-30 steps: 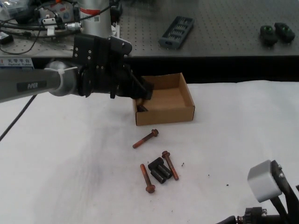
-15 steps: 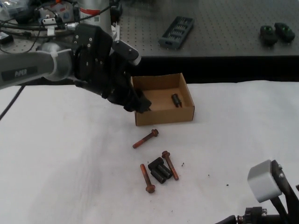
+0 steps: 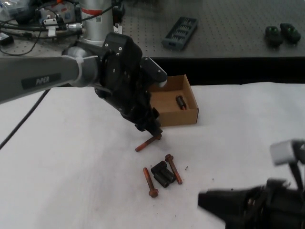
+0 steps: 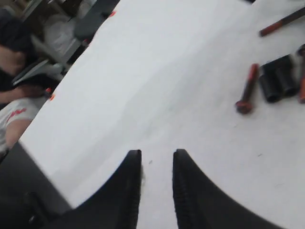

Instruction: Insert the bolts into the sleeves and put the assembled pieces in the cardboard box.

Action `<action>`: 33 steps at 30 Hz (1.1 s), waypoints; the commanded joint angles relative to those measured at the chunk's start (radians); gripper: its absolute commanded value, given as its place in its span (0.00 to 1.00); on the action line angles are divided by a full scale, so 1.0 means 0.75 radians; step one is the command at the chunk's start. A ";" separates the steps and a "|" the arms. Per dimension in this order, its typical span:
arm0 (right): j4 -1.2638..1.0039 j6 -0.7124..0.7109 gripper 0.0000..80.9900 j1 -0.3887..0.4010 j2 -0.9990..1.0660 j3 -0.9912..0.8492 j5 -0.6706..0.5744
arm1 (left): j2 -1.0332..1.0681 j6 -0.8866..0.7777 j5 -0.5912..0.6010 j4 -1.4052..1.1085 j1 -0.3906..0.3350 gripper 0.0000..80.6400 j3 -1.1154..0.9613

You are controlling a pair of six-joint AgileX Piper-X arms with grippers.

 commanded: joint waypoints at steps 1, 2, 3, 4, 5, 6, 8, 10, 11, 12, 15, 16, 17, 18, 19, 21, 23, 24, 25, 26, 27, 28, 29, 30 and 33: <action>0.000 0.001 0.23 -0.069 -0.010 -0.038 0.038 | 0.030 0.008 -0.033 -0.012 0.000 0.43 -0.010; 0.004 0.004 0.23 -0.101 -0.010 -0.052 0.038 | 0.035 0.009 -0.044 -0.006 0.000 0.43 -0.010; 0.010 0.008 0.23 -0.138 -0.010 -0.070 0.038 | 0.046 0.009 -0.054 0.009 0.000 0.43 -0.010; 0.018 0.009 0.23 -0.174 -0.010 -0.086 0.038 | 0.052 0.009 -0.068 0.020 0.000 0.43 -0.010; 0.021 0.008 0.23 -0.209 -0.010 -0.101 0.041 | 0.062 0.014 -0.073 0.025 0.000 0.43 -0.010; 0.020 0.008 0.23 -0.233 -0.010 -0.113 0.041 | 0.066 0.021 -0.073 0.025 0.000 0.43 -0.010; 0.020 0.008 0.23 -0.284 -0.010 -0.136 0.032 | 0.080 0.036 -0.073 0.016 0.000 0.43 -0.014; 0.020 0.008 0.23 -0.313 -0.010 -0.149 0.005 | 0.092 0.035 -0.054 0.006 0.000 0.43 -0.014; 0.020 0.008 0.23 -0.320 -0.010 -0.150 -0.008 | 0.098 0.035 -0.043 0.007 0.000 0.43 -0.014; 0.028 0.008 0.23 -0.321 -0.010 -0.149 -0.023 | 0.102 0.035 -0.038 0.007 0.000 0.43 -0.014; 0.095 0.008 0.23 -0.321 -0.010 -0.149 -0.029 | 0.119 0.035 -0.038 0.002 0.000 0.43 -0.014; 0.127 0.008 0.23 -0.321 -0.010 -0.149 -0.032 | 0.121 0.042 -0.038 0.002 0.000 0.43 -0.014; 0.154 0.008 0.23 -0.321 -0.010 -0.149 -0.033 | 0.124 0.042 -0.038 0.005 0.000 0.43 -0.014; 0.174 0.008 0.23 -0.321 -0.010 -0.149 -0.033 | 0.124 0.042 -0.030 0.009 0.000 0.43 -0.014; 0.184 0.008 0.23 -0.321 -0.010 -0.149 -0.033 | 0.128 0.042 -0.023 0.015 -0.004 0.43 -0.014; 0.184 0.005 0.23 -0.321 -0.010 -0.149 -0.033 | 0.128 0.042 -0.017 0.023 -0.012 0.43 -0.014; 0.174 0.005 0.23 -0.321 -0.010 -0.146 -0.033 | 0.128 0.042 -0.015 0.023 -0.019 0.43 -0.014; 0.174 0.005 0.23 -0.321 -0.010 -0.146 -0.033 | 0.128 0.042 -0.015 0.017 -0.022 0.43 -0.014; 0.174 0.005 0.23 -0.321 -0.010 -0.146 -0.033 | 0.128 0.042 -0.015 0.013 -0.024 0.41 -0.014; 0.174 0.005 0.23 -0.321 -0.010 -0.146 -0.033 | 0.128 0.042 -0.011 0.012 -0.026 0.38 -0.014; 0.177 0.005 0.23 -0.321 -0.010 -0.146 -0.036 | 0.128 0.042 -0.011 0.012 -0.028 0.35 -0.014; 0.177 0.005 0.23 -0.321 -0.010 -0.146 -0.039 | 0.128 0.042 -0.011 0.022 -0.027 0.32 -0.014; 0.177 0.005 0.23 -0.321 -0.010 -0.146 -0.055 | 0.128 0.042 -0.011 0.031 -0.030 0.29 -0.014; 0.177 0.005 0.23 -0.321 -0.010 -0.146 -0.065 | 0.128 0.042 -0.011 0.038 -0.030 0.27 -0.014; 0.177 0.005 0.23 -0.321 -0.010 -0.146 -0.078 | 0.128 0.042 -0.016 0.078 -0.034 0.23 -0.014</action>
